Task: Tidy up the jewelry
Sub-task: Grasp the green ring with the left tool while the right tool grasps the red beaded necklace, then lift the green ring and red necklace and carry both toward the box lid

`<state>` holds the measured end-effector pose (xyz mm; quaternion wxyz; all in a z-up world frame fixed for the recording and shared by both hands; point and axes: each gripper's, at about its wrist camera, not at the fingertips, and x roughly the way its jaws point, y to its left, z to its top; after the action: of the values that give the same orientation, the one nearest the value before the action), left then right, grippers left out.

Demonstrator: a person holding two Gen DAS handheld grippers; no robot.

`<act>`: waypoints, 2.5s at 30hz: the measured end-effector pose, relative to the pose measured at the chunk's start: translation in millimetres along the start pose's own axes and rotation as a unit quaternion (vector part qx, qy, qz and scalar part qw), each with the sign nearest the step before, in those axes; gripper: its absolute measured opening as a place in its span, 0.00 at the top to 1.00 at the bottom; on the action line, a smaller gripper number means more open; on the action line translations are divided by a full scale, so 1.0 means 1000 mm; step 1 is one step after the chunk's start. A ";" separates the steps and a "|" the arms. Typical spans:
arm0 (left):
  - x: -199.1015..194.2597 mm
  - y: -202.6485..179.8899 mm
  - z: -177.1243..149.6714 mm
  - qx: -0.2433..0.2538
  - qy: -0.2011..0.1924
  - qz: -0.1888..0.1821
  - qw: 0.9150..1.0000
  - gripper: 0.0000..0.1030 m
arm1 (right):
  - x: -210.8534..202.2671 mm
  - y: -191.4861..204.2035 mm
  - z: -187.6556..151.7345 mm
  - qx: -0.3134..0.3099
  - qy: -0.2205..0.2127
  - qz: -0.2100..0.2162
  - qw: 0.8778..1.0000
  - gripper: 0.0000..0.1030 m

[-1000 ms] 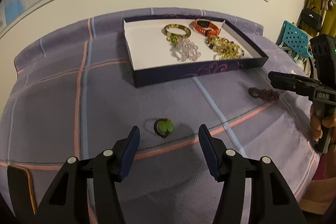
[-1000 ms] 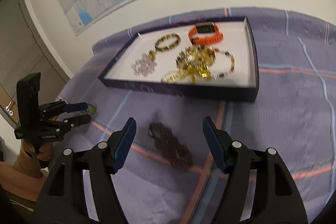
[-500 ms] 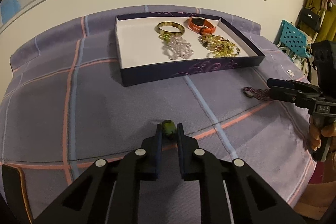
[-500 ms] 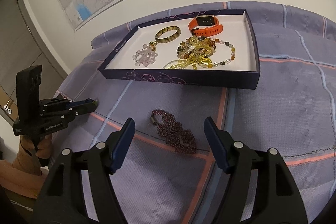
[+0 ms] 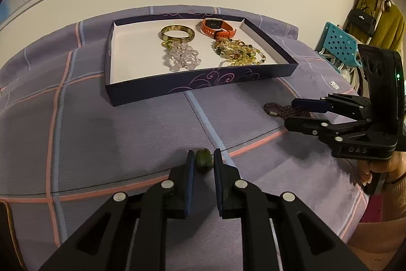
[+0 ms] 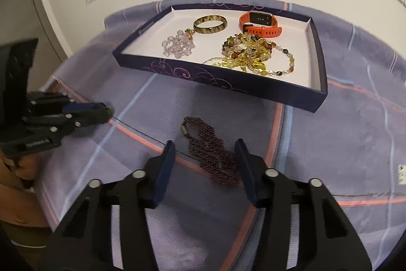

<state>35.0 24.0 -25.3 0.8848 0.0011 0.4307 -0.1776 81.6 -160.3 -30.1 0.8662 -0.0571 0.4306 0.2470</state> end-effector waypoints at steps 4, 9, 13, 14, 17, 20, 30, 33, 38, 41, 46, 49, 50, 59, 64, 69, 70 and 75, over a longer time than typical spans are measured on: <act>0.001 0.000 0.000 -0.002 0.000 -0.003 1.000 0.87 | 0.000 -0.002 -0.001 -0.010 0.002 -0.029 1.000 0.78; 0.001 -0.004 0.000 -0.001 0.000 -0.005 1.000 0.87 | -0.002 -0.006 -0.002 -0.004 -0.004 -0.027 1.000 0.94; 0.001 -0.005 0.000 -0.002 0.000 -0.007 1.000 0.87 | -0.008 -0.016 -0.003 0.025 -0.016 0.003 1.000 0.94; 0.001 -0.005 0.000 -0.003 0.000 -0.007 1.000 0.87 | -0.010 -0.018 -0.003 0.034 -0.022 0.012 0.999 0.94; 0.002 -0.007 0.001 -0.006 0.001 -0.007 1.000 0.87 | -0.017 -0.024 -0.004 0.061 -0.035 0.045 0.996 0.94; 0.002 -0.007 0.002 -0.008 0.001 -0.007 1.000 0.89 | -0.021 -0.025 -0.005 0.076 -0.047 0.077 0.993 0.94; -0.005 -0.011 0.004 -0.004 -0.008 -0.011 1.000 0.93 | -0.040 -0.017 0.004 0.079 -0.075 0.116 0.987 0.94; -0.008 -0.011 0.005 -0.003 -0.012 -0.011 1.000 0.93 | -0.043 -0.017 0.004 0.080 -0.081 0.120 0.986 0.94; -0.012 -0.012 0.005 -0.002 -0.017 -0.012 1.000 0.93 | -0.046 -0.017 0.005 0.080 -0.086 0.122 0.985 0.94; -0.013 -0.013 0.005 0.000 -0.019 -0.012 1.000 0.94 | -0.046 -0.018 0.004 0.082 -0.088 0.124 0.985 0.94; -0.014 -0.014 0.006 0.002 -0.020 -0.014 1.000 0.94 | -0.046 -0.018 0.004 0.079 -0.088 0.128 0.985 0.94; -0.008 -0.014 0.004 0.009 -0.007 -0.009 1.000 0.71 | -0.045 -0.017 0.003 0.081 -0.087 0.129 0.984 0.94; -0.006 -0.014 0.003 0.011 -0.005 -0.008 1.000 0.63 | -0.044 -0.017 0.003 0.081 -0.086 0.129 0.984 0.94; 0.004 -0.016 -0.001 0.024 0.001 0.011 1.000 0.83 | -0.040 -0.018 0.000 0.085 -0.082 0.131 0.984 0.94; 0.003 -0.019 -0.002 0.030 -0.003 0.015 0.999 0.89 | -0.040 -0.019 -0.001 0.087 -0.082 0.132 0.984 0.94; 0.003 -0.021 -0.002 0.024 -0.002 0.011 1.000 0.89 | -0.040 -0.018 -0.001 0.085 -0.085 0.134 0.984 0.94; 0.002 -0.021 -0.001 0.023 -0.003 0.008 1.000 0.89 | -0.040 -0.018 0.000 0.085 -0.086 0.135 0.984 0.94; -0.003 -0.021 0.003 0.019 -0.010 0.006 1.000 0.89 | -0.042 -0.018 0.001 0.086 -0.091 0.136 0.983 0.94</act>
<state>28.6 5.3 -17.8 0.8900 0.0191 0.4184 -0.1804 69.4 -191.9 1.2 0.8615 0.0996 0.3736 0.3290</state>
